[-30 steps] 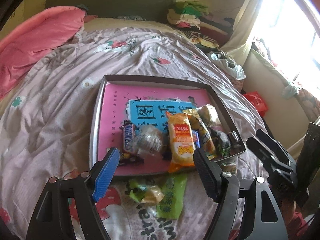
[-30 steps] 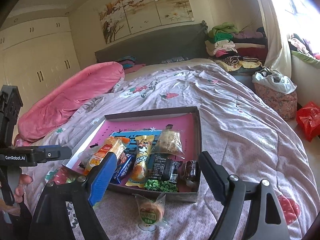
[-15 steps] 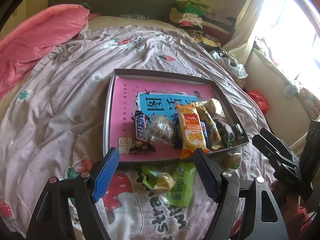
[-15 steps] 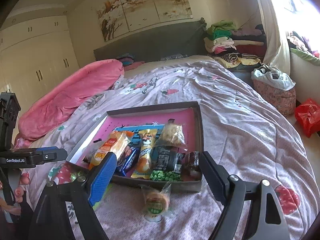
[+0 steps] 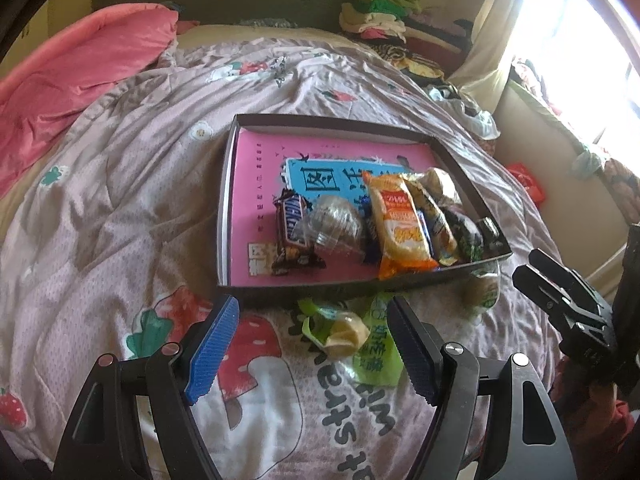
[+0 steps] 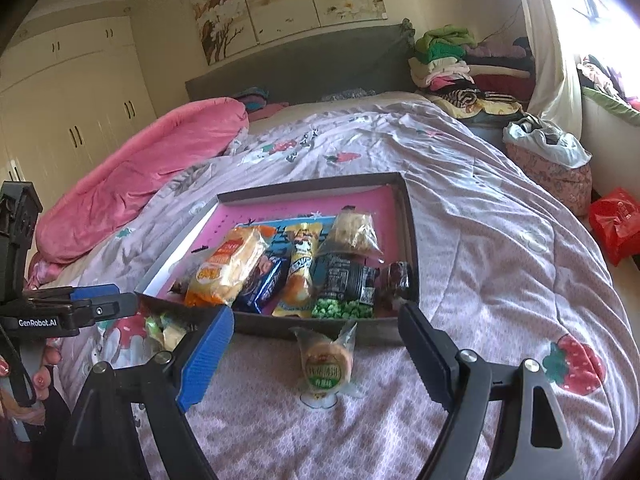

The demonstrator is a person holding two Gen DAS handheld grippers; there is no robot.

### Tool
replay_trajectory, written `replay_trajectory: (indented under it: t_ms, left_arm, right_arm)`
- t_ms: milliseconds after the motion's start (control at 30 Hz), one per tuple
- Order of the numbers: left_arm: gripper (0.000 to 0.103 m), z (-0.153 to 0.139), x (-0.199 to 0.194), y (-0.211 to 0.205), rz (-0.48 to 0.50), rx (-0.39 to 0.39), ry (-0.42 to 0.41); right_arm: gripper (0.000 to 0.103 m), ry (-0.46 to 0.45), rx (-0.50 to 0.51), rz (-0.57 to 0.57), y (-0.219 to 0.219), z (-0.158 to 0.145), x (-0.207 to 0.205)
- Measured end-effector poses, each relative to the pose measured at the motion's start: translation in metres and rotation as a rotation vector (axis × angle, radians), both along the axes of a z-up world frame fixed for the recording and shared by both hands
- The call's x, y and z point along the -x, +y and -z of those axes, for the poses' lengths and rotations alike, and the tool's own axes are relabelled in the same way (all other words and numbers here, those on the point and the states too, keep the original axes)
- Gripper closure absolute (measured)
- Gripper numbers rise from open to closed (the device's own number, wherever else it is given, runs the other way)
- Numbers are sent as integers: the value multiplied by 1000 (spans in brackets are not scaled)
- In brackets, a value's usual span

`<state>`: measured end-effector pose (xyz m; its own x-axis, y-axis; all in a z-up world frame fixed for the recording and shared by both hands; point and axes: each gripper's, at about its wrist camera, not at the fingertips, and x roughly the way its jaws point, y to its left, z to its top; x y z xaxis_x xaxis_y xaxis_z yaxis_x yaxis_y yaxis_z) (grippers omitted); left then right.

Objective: Organize snacks
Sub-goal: 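Pull both tools back from the box toward the green packs and round biscuit pack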

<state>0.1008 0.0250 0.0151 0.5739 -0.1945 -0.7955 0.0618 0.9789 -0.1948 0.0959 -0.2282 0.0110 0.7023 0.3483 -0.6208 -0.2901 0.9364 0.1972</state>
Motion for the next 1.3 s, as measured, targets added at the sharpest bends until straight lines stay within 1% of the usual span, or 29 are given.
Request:
replay_trajectory:
  t_ms: [300,767,1033,1300]
  left_arm:
    - [25,8,7,-5,35,-15,23]
    - [25,15,9,-13,54,-24,42]
    - [25,29,7,-19,64,-35,71]
    - [25,41,1,-20,61,-42,95]
  right_arm:
    - [19,26,12,-3,3,3,3]
    - [19,45,22,-5,5,8,7]
    - [19,93,45,11,3,19,0]
    - [19,121,59,4,6,27,-5]
